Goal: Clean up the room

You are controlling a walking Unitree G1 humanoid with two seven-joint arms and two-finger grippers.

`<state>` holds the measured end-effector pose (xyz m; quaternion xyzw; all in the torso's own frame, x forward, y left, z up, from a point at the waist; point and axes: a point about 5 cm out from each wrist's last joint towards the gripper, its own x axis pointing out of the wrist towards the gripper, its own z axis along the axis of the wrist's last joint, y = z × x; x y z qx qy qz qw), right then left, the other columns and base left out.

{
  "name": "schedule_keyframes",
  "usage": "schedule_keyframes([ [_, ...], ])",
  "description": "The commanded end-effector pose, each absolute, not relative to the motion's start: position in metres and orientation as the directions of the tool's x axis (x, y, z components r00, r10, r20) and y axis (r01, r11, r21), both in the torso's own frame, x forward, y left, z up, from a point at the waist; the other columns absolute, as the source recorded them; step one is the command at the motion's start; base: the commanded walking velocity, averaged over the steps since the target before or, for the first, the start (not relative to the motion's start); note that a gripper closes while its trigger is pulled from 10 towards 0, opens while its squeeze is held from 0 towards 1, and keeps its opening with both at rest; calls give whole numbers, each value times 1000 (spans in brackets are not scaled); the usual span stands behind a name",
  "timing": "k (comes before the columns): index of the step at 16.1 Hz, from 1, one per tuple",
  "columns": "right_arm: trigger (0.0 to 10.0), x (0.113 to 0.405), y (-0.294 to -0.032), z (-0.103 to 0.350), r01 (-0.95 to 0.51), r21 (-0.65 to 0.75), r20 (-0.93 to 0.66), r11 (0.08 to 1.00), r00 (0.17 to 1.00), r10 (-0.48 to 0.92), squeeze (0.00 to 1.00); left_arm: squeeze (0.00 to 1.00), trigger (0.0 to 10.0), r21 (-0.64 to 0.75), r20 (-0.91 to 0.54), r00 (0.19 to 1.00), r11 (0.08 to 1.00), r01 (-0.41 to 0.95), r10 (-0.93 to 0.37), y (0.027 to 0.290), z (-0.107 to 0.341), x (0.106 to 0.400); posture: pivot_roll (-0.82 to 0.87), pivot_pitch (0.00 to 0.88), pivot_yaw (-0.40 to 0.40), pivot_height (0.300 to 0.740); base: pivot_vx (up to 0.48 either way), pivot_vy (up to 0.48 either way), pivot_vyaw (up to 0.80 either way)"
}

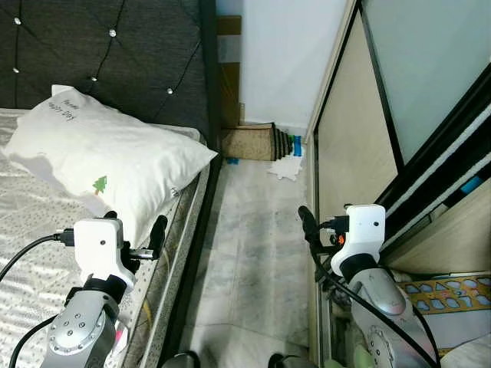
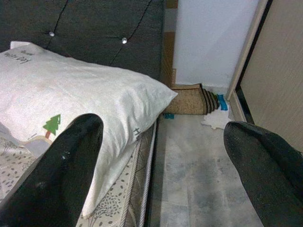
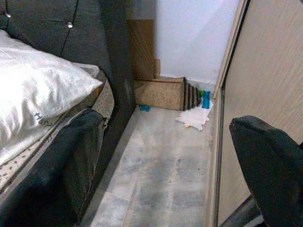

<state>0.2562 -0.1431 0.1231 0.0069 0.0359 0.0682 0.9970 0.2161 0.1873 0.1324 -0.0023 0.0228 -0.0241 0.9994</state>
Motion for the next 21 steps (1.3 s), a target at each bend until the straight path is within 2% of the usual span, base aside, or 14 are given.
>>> schedule_keyframes([
  [1, 10000, 255, -144, 119, -124, 18, -93, 992, 988, 125, 0, 0, 10000, 9, -66, 997, 999, 43, -42, 190, 128, 215, 9, 158, -9, 740, 0, 0, 0],
  [21, 10000, 255, -144, 119, -124, 18, -93, 992, 988, 125, 0, 0, 10000, 9, -66, 997, 999, 43, -42, 190, 128, 215, 9, 158, -9, 740, 0, 0, 0],
])
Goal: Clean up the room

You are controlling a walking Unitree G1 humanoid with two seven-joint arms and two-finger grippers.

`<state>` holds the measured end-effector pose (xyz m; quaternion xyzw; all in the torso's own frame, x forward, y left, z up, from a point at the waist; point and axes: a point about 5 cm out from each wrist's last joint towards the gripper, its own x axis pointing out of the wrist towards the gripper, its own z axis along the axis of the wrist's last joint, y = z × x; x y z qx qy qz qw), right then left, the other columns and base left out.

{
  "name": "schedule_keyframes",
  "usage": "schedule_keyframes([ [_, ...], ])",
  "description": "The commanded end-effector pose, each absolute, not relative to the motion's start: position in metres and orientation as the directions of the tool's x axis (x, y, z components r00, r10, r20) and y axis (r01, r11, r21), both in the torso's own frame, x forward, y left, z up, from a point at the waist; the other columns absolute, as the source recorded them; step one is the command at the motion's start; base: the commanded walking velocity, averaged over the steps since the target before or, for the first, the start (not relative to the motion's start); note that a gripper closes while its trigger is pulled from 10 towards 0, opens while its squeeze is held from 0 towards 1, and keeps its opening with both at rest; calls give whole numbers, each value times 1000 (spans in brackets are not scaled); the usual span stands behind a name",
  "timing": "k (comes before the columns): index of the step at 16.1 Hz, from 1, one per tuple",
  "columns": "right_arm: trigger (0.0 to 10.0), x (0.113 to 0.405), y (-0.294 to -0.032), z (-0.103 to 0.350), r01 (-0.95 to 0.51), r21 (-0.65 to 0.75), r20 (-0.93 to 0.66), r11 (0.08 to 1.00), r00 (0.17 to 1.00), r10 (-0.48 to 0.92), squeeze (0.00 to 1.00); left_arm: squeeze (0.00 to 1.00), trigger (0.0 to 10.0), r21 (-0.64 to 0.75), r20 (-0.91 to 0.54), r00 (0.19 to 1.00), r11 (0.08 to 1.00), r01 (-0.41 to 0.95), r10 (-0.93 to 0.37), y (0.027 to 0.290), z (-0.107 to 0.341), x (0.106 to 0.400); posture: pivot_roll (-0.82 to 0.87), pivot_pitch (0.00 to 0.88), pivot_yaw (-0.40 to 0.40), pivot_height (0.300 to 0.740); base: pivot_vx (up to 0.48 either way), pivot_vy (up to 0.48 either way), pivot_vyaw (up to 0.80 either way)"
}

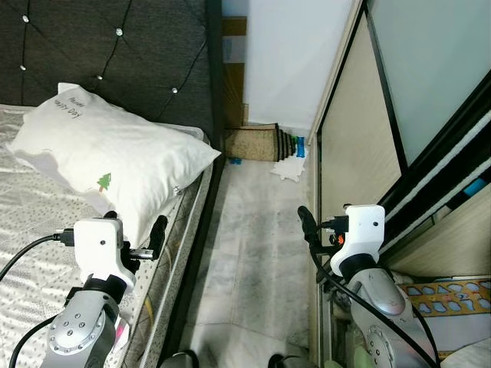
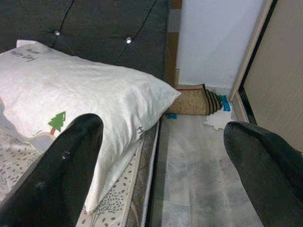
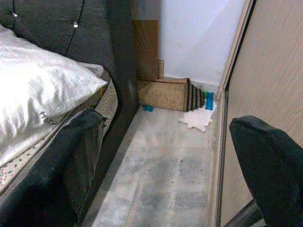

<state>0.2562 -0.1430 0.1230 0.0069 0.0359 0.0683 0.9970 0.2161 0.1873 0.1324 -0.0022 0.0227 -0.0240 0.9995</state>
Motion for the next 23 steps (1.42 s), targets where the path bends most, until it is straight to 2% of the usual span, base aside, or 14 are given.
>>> schedule_keyframes([
  [1, 10000, 255, -144, 119, -124, 18, -93, 992, 988, 125, 0, 0, 10000, 9, -66, 997, 999, 43, -42, 190, 128, 215, 9, 158, -9, 740, 0, 0, 0],
  [7, 10000, 255, -144, 119, -124, 18, -93, 992, 988, 125, 0, 0, 10000, 9, -66, 997, 999, 43, -42, 190, 128, 215, 9, 158, -9, 740, 0, 0, 0],
  [8, 10000, 255, -143, 119, -126, 21, -99, 992, 987, 127, 0, 0, 10000, 11, -65, 997, 999, 42, -42, 190, 128, 215, 0, 0, 0, 740, 0, 0, 0],
  [9, 10000, 292, -141, 143, -126, 6, 37, 992, 991, 126, 0, 0, 10000, -21, 79, 995, 998, 67, -66, 161, 155, 256, -20, 0, -14, 740, 0, 0, 0],
  [10, 10000, 305, -140, 152, -116, 17, 79, 993, 990, 114, 0, 0, 10000, -36, 125, 990, 997, 70, -65, 148, 166, 272, -23, 0, -11, 740, 0, 0, 0],
  [13, 10000, 300, -138, 151, -103, 51, 67, 993, 993, 99, 0, 0, 10000, -29, 84, 995, 998, 51, -49, 143, 160, 272, -8, 5, -15, 740, 0, 0, 0],
  [15, 10000, 298, -133, 145, -116, 67, 54, 991, 992, 112, 0, 0, 10000, -29, 85, 996, 999, 40, -38, 145, 158, 268, 22, 41, -31, 740, 0, 0, 0],
  [17, 10000, 290, -128, 142, -130, 69, 61, 989, 990, 126, 0, 0, 10000, -25, 81, 996, 999, -22, 24, 161, 153, 250, 28, 58, -30, 740, 0, 0, 0],
  [21, 10000, 254, -161, 126, -51, -10, -10, 999, 999, 51, 0, 0, 10000, 31, -67, 997, 999, -43, 45, 185, 118, 195, 20, 109, -29, 740, 0, 0, 0],
  [23, 10000, 243, -172, 116, 2, -33, -58, 999, 998, -3, 0, 0, 10000, 15, -111, 994, 1000, -9, 10, 185, 109, 185, 14, 120, -35, 740, 0, 0, 0],
])
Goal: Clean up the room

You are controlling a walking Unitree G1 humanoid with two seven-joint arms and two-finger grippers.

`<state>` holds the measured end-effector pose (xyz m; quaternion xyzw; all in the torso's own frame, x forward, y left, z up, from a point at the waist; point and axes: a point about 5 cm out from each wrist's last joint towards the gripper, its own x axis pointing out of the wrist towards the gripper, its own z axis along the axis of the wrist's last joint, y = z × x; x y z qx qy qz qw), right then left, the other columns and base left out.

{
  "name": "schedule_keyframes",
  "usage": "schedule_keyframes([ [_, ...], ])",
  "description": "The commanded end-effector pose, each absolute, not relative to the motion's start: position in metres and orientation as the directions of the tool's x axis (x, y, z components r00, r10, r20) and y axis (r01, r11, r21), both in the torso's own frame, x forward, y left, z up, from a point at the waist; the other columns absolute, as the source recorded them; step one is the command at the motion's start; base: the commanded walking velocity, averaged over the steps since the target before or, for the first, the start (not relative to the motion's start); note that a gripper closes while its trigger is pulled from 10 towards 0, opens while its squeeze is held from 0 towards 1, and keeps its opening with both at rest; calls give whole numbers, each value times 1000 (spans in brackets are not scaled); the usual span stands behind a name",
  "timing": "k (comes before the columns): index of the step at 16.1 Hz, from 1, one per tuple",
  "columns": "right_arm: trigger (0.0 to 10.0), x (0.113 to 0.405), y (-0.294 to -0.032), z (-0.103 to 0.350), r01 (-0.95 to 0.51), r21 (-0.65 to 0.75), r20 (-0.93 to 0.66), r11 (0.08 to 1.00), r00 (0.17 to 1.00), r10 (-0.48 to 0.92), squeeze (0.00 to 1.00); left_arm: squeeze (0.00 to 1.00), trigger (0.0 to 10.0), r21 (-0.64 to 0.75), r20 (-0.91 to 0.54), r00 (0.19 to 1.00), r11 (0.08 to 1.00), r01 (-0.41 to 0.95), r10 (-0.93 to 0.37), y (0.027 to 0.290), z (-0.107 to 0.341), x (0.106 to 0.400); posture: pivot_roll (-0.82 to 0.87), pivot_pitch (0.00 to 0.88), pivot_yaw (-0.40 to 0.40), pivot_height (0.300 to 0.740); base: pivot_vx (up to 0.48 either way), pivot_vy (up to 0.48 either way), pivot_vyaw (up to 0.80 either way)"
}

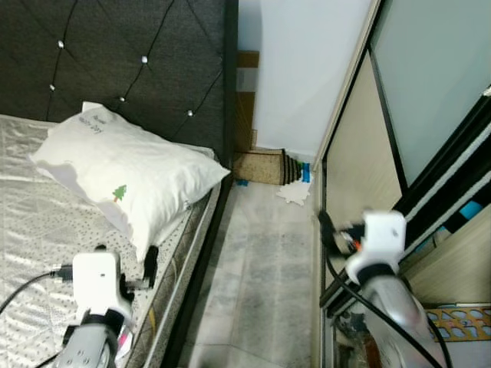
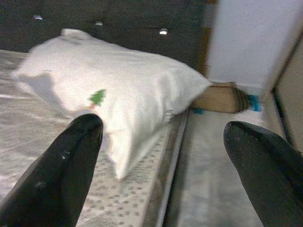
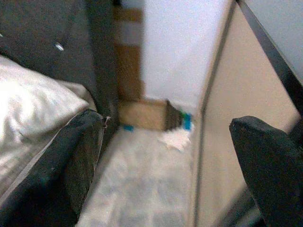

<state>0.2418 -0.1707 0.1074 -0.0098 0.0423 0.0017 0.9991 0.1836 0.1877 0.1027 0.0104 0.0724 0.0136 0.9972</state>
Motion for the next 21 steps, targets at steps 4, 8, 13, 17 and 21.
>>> schedule_keyframes([
  [4, 10000, 239, -175, 110, 12, 26, -52, 1000, 999, -11, 0, 0, 10000, 30, -110, 994, 1000, 9, -6, 186, 111, 185, 22, 133, -34, 740, 0, 0, 0],
  [8, 10000, 239, -169, 108, -30, -45, -59, 999, 998, 28, 0, 0, 10000, 31, -66, 998, 999, 19, -17, 192, 123, 194, 36, 136, -39, 740, 0, 0, 105],
  [13, 10000, 244, -161, 106, -85, -31, -48, 996, 995, 83, 0, 0, 10000, -4, -68, 995, 997, 77, -77, 183, 122, 203, 28, 136, -36, 740, 0, 0, 800],
  [17, 10000, 254, -158, 110, -85, 6, -26, 996, 996, 85, 0, 0, 10000, 8, -31, 999, 1000, 15, -14, 182, 122, 209, 22, 137, -34, 740, 0, 0, 800],
  [21, 10000, 259, -154, 124, -91, 11, 30, 996, 995, 90, 0, 0, 10000, -43, -62, 998, 999, 2, -4, 175, 112, 207, 10, 129, -51, 740, 0, 0, 800],
])
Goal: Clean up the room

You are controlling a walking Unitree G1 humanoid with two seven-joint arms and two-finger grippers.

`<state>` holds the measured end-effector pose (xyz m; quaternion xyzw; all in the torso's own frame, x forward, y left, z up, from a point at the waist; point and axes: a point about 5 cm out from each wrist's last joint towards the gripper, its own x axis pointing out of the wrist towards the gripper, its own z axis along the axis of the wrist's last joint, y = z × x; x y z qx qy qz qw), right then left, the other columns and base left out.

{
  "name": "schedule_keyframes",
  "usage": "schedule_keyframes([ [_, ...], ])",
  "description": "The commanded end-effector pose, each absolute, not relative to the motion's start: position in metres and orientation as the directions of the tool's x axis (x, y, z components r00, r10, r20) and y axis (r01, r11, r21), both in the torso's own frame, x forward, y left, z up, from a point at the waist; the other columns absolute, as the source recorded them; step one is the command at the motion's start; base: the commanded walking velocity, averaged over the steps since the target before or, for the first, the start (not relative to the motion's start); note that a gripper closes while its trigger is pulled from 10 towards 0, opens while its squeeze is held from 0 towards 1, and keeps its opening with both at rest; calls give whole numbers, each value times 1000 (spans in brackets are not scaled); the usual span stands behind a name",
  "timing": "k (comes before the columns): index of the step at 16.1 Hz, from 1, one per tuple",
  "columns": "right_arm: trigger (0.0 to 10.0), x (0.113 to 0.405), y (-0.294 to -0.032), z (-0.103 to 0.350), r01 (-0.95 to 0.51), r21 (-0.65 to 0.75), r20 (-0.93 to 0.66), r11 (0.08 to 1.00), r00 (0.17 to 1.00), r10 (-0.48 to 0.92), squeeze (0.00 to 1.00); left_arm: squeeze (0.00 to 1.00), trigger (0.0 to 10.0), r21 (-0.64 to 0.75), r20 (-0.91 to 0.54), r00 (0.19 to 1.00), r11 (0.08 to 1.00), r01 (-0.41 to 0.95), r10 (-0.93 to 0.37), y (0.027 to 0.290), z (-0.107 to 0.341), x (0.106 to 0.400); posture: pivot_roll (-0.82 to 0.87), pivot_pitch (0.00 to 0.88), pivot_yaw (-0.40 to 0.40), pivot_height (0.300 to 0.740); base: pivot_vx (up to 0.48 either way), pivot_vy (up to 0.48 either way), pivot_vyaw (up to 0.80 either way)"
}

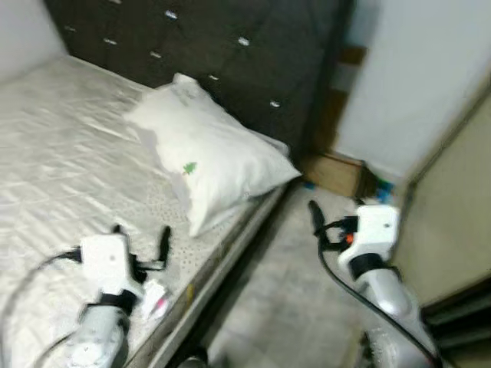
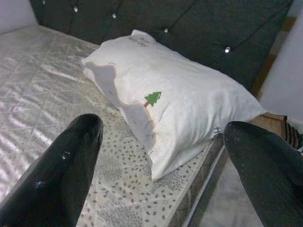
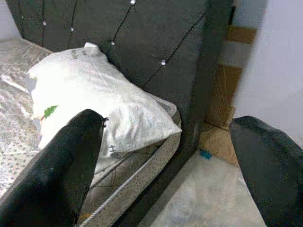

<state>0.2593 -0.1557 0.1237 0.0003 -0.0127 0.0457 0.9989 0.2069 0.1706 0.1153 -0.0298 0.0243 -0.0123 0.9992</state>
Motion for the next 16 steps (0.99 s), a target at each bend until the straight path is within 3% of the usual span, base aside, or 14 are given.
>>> schedule_keyframes([
  [1, 10000, 259, -154, 124, -92, 12, 30, 996, 995, 92, 0, 0, 10000, -41, -60, 998, 999, 1, -4, 176, 112, 207, 14, 128, -51, 740, 0, 0, 800],
  [16, 10000, 263, -157, 127, -69, 55, 33, 996, 997, 67, 0, 0, 10000, -33, -15, 999, 998, -49, 49, 179, 121, 212, 17, 141, -56, 740, 0, 0, 800],
])
